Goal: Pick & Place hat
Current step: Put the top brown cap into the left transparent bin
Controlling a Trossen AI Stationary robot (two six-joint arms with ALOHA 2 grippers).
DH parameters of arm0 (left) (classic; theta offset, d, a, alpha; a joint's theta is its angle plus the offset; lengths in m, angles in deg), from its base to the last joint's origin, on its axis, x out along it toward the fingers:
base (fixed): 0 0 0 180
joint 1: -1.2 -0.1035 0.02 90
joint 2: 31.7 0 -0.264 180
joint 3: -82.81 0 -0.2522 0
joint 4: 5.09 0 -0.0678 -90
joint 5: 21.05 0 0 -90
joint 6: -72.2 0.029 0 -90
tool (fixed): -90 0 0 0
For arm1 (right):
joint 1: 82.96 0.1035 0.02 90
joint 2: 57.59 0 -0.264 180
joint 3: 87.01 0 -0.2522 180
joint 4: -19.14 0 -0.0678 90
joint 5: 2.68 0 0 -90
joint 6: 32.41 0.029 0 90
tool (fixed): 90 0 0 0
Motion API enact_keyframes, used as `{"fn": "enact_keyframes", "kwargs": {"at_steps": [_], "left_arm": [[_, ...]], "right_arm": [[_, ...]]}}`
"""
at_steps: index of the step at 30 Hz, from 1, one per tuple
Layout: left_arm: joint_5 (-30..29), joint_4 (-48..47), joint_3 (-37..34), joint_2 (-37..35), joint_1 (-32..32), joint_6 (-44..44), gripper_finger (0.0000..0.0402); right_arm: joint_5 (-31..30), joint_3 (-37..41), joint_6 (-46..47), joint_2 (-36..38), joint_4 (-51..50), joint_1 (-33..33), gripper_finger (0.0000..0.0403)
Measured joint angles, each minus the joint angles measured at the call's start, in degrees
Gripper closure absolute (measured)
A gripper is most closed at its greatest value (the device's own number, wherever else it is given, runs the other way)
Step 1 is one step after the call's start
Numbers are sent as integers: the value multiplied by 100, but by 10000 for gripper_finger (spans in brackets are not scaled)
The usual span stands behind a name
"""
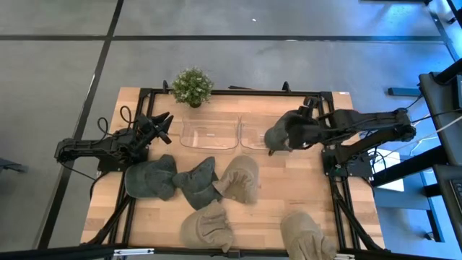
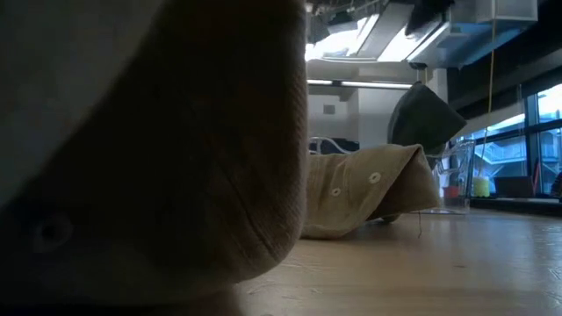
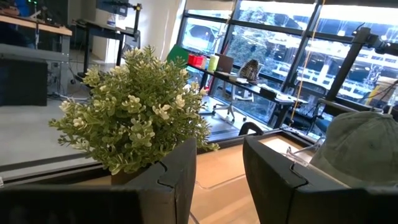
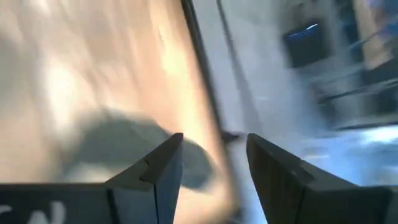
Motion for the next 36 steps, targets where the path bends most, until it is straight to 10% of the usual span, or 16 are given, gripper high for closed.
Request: {"fn": "enact_keyframes", "kwargs": {"at_steps": [15, 28, 36], "left_arm": [[439, 102, 2, 0, 2, -295, 274], [1049, -1155, 1355, 609, 2, 511, 274], [2548, -1836, 2287, 2070, 2, 330, 274]], "right_arm": [[2158, -199, 685, -382, 1674, 11, 224], [2164, -195, 389, -614, 1678, 9, 224], [2158, -193, 386, -614, 1689, 7, 224]]}}
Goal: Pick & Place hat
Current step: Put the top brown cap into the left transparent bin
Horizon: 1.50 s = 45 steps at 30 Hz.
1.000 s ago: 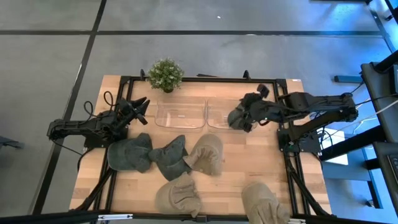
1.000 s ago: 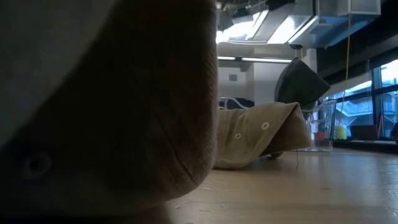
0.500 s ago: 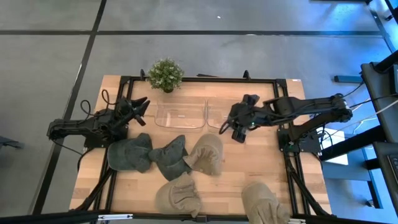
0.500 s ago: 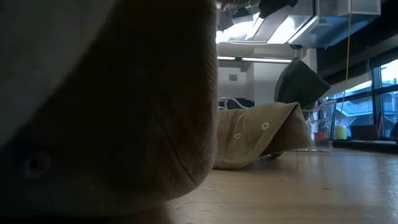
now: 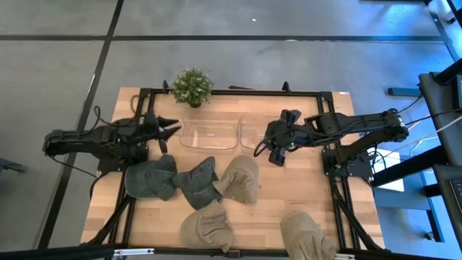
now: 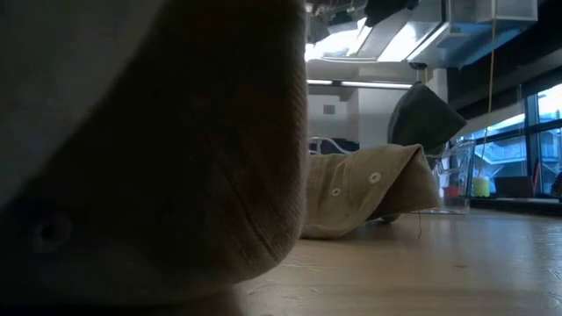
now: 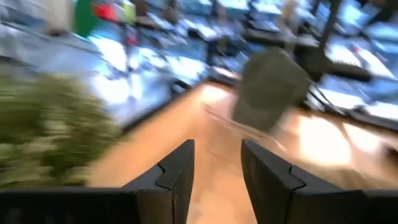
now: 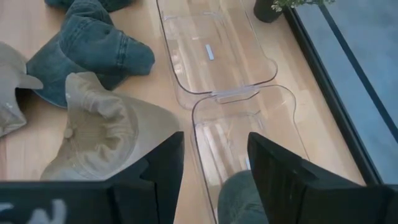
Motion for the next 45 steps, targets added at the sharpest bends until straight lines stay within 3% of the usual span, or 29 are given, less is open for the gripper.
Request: {"fn": "enact_keyframes", "kwargs": {"at_steps": [9, 18, 30, 45], "left_arm": [[1461, -363, 1003, 1908, 12, 828, 274], [1537, -337, 1680, 2955, 874, 2680, 274], [444, 1268, 1778, 4691, 2460, 2784, 274], [-274, 2300, 1778, 6770, 3332, 1743, 274]], "right_arm": [[-202, 0, 13, 0, 126, -17, 224], [-202, 2, 6, 0, 129, -51, 224], [-202, 2, 13, 0, 122, -49, 224], [273, 4, 7, 0, 117, -44, 224]]}}
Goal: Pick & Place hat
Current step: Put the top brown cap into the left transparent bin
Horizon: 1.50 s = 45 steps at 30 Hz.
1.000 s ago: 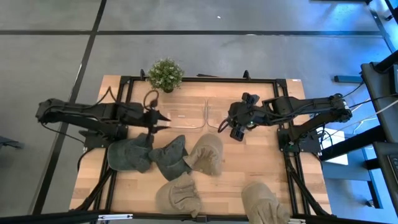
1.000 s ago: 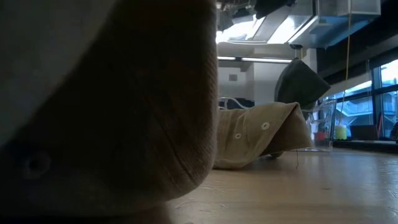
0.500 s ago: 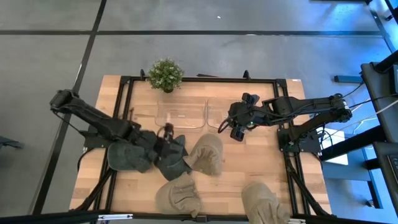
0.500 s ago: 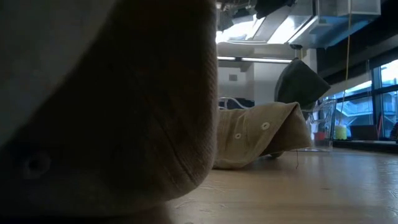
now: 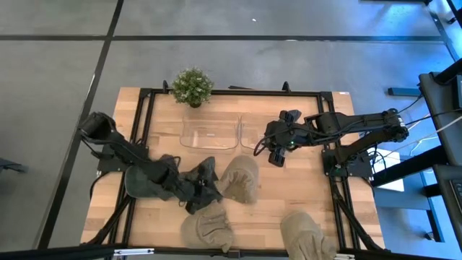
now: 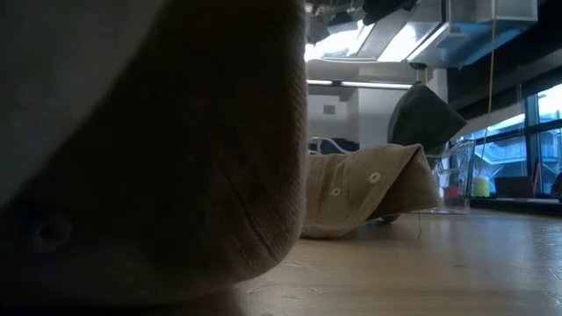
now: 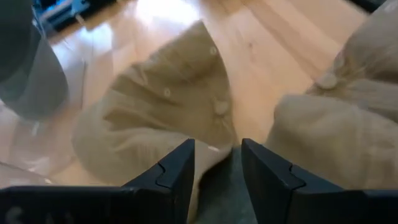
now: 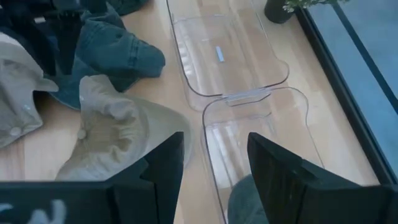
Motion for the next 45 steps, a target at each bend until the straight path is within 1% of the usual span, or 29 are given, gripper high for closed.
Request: {"fn": "enact_keyframes", "kwargs": {"at_steps": [4, 7, 10, 16, 19, 21, 24, 26, 30, 34, 38, 41, 45], "left_arm": [[-483, -13, 0, 303, 53, -112, 274], [-569, -12, 0, 499, 41, -112, 274], [-815, 61, 0, 667, 43, -112, 274], [-1709, 69, 2, 802, 47, -110, 274], [-2006, 69, 4, 802, 45, -110, 274], [-1904, 69, 4, 802, 5, -88, 274], [-1394, 71, 4, 802, -74, 76, 274], [-1417, 71, 4, 802, -101, 131, 274], [-1697, 69, 4, 802, -209, 130, 274], [-1469, 69, 4, 799, -378, 144, 274], [-1369, 71, 4, 797, -461, 203, 277], [-1140, 96, 7, 797, -496, 417, 292], [-1061, 275, 6, 797, -491, 725, 333]], "right_arm": [[-9, 0, 5, 0, 1, 0, 224], [-9, 0, 7, 0, 1, 0, 224], [-12, 0, 67, 0, 1, 0, 224], [-11, 0, 160, 0, 1, 0, 224], [-13, 0, 155, 0, 1, 0, 224], [-13, 0, 154, 0, 1, 0, 224], [-13, 0, 155, 0, 1, 0, 224], [-13, 0, 150, 0, 1, 0, 224], [-13, 0, 152, 0, 3, 0, 224], [-15, 0, 155, 0, 2, 0, 224], [-15, 0, 147, 0, 2, 0, 224], [-15, 0, 139, 0, 3, 0, 224], [-17, 0, 128, 0, 3, 0, 224]]}}
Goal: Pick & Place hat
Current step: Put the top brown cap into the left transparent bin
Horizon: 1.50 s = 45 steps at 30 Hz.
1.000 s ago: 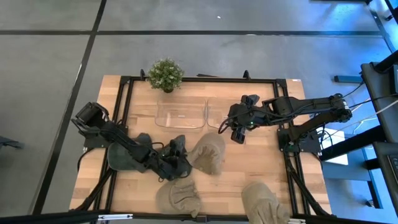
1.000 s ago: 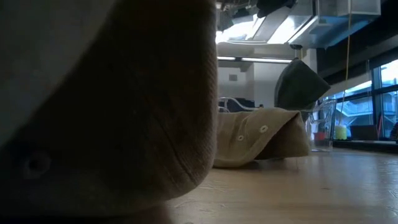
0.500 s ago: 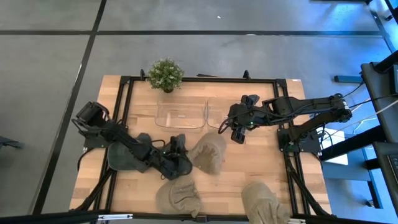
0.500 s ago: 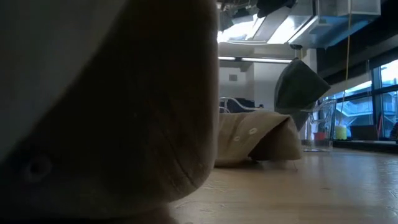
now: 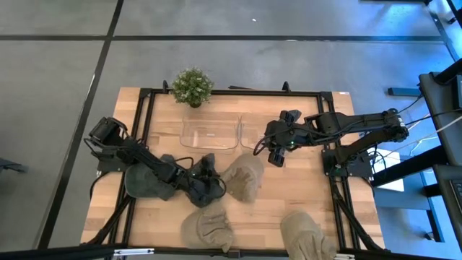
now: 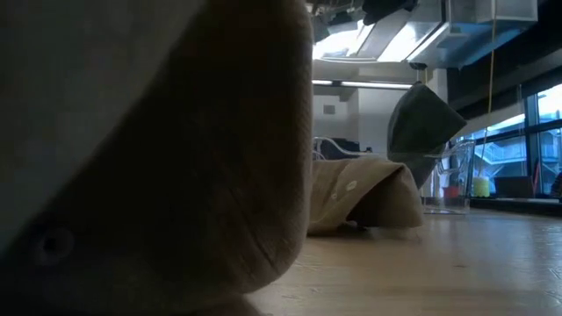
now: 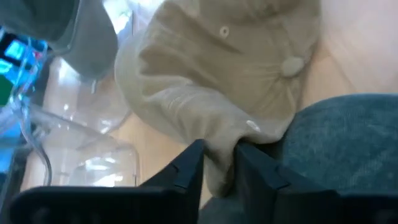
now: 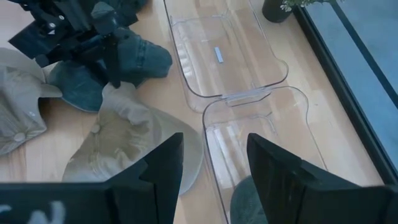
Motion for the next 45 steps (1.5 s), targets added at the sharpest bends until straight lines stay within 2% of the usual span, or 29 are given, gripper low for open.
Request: {"fn": "enact_keyframes", "kwargs": {"at_steps": [5, 8, 12, 16, 22, 29, 31, 35, 39, 45], "left_arm": [[-28, 321, 1, 0, -4, 85, 393], [-47, 487, 1, -7, -2, 93, 396], [-384, 478, 0, -199, 20, 132, 397], [-529, 515, 0, -644, 20, 68, 397], [-883, 539, -1, -1586, 20, -191, 398], [-921, 1607, 1, -2758, 59, -244, 398], [-937, 1906, 1, -3033, 53, -247, 398], [-984, 2167, 1, -3418, 36, -233, 398], [-1509, 2154, 1, -3565, 26, 98, 398], [-2765, 2162, 1, -3591, 20, 216, 398]], "right_arm": [[0, 0, -7, 0, -2, 0, 224], [0, 0, -7, 0, -2, 1, 224], [0, 0, 2, 0, -2, 2, 224], [0, 0, 57, 1, 0, 2, 224], [9, 0, 659, 2, 0, 2, 224], [69, 0, 773, 2, 66, 2, 224], [422, 0, 776, 2, 192, 0, 224], [1654, 0, 782, -44, 1047, 26, 224], [1856, 0, 862, -235, 2085, 194, 224], [1759, 0, 66, -513, 2599, 546, 210]]}}
